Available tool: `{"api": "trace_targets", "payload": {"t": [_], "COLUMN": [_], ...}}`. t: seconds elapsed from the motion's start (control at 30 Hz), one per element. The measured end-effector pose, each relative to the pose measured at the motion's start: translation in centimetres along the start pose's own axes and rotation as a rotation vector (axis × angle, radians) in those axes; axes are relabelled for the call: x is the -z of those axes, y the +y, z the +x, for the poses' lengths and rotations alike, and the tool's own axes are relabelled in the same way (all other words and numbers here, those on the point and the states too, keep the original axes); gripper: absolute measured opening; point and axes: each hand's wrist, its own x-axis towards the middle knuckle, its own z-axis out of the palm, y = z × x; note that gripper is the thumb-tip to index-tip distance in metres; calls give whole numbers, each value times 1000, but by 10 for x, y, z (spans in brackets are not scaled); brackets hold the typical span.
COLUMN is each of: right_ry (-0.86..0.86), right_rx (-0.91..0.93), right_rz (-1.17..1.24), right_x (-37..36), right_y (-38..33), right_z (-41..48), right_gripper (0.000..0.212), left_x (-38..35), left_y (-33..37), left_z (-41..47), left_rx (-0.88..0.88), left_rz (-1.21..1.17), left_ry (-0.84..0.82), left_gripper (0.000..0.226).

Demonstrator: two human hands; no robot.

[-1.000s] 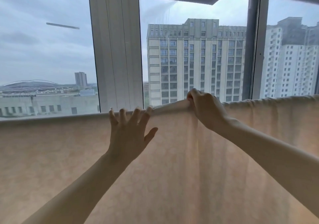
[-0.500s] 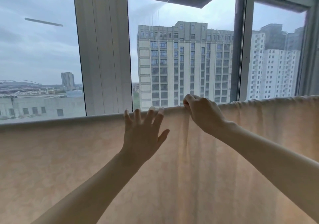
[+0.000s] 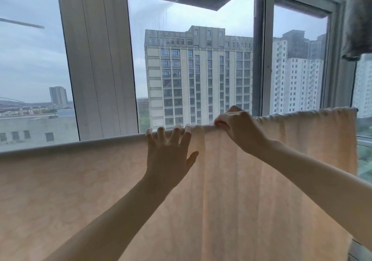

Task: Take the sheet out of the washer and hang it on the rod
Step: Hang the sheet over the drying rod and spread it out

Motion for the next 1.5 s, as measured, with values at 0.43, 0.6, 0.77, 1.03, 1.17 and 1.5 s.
{"api": "trace_targets", "payload": {"t": [0.43, 0.6, 0.77, 1.03, 1.17, 1.5], "right_ry": [42, 55, 40, 63, 21, 13], "right_rx": [-136, -158, -134, -43, -45, 13], "right_rz": [-281, -289, -308, -157, -15, 89], "right_x": [2, -1, -4, -3, 1, 1], "right_y": [24, 27, 33, 55, 82, 134], "right_z": [-2, -2, -3, -13, -18, -31], "right_gripper": [12, 11, 11, 9, 12, 14], "left_x": [-8, -13, -21, -31, -36, -39], "left_y": [1, 17, 41, 79, 90, 93], "left_z": [-3, 9, 26, 47, 51, 51], "left_rx": [-19, -44, -62, -32, 27, 65], "left_rz": [19, 3, -19, 3, 18, 96], "left_ry": [85, 105, 102, 92, 71, -1], "left_gripper": [66, 63, 64, 63, 62, 66]}}
